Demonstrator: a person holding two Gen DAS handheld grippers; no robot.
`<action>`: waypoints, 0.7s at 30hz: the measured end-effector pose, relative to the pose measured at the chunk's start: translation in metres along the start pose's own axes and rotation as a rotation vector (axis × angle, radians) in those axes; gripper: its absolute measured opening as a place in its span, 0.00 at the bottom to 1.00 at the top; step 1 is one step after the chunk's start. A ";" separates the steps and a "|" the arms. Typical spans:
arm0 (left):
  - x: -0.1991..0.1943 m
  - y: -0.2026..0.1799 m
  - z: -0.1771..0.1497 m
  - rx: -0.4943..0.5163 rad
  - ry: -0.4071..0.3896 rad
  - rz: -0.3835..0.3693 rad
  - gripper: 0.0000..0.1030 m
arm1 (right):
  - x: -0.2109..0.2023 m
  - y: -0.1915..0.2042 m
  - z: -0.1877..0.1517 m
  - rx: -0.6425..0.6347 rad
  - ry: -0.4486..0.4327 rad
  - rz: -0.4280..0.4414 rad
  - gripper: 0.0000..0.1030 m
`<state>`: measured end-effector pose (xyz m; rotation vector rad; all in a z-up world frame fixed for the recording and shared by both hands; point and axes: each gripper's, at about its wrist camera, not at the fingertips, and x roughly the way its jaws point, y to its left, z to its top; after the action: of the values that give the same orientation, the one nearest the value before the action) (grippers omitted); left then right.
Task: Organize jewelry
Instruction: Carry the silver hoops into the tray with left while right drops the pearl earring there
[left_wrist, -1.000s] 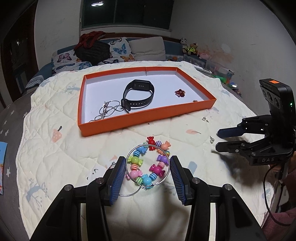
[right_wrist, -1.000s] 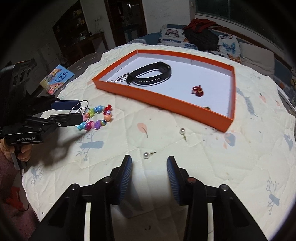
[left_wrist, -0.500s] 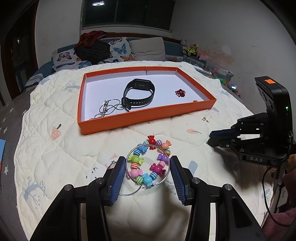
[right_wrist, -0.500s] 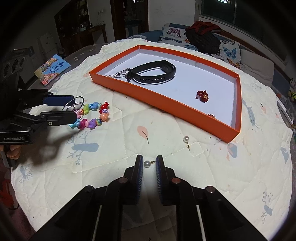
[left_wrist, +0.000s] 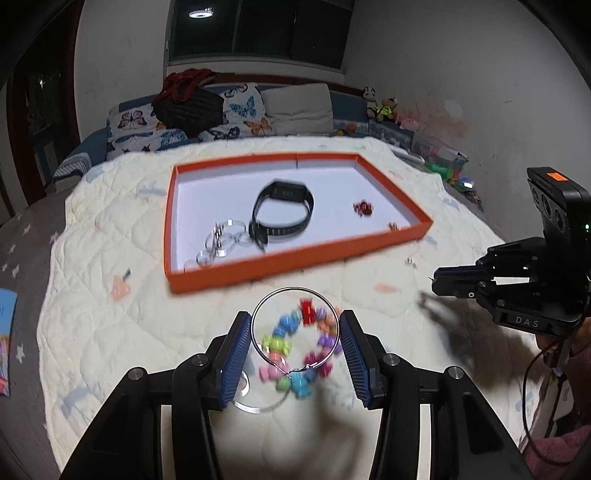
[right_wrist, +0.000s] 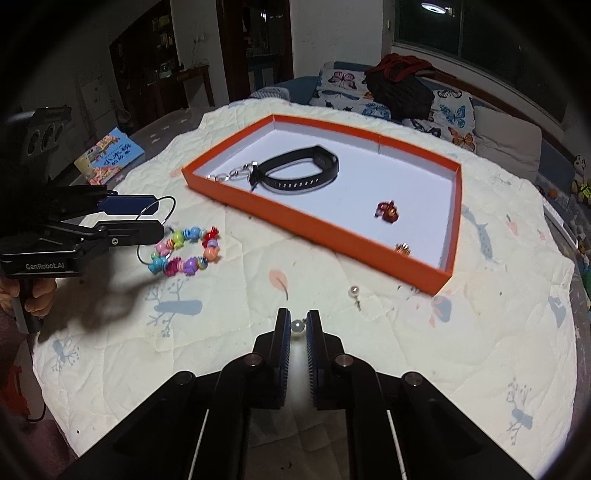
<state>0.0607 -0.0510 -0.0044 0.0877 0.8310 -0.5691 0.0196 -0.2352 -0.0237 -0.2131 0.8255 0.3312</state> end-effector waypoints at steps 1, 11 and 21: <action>-0.001 0.000 0.007 0.003 -0.014 0.002 0.50 | -0.002 -0.002 0.003 0.005 -0.009 0.003 0.10; 0.027 0.018 0.070 0.023 -0.045 0.062 0.50 | 0.001 -0.035 0.038 0.032 -0.079 -0.051 0.10; 0.082 0.054 0.083 -0.036 0.039 0.065 0.50 | 0.029 -0.060 0.050 0.070 -0.045 -0.064 0.10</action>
<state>0.1881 -0.0663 -0.0146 0.0932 0.8730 -0.4923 0.0942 -0.2688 -0.0089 -0.1654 0.7831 0.2458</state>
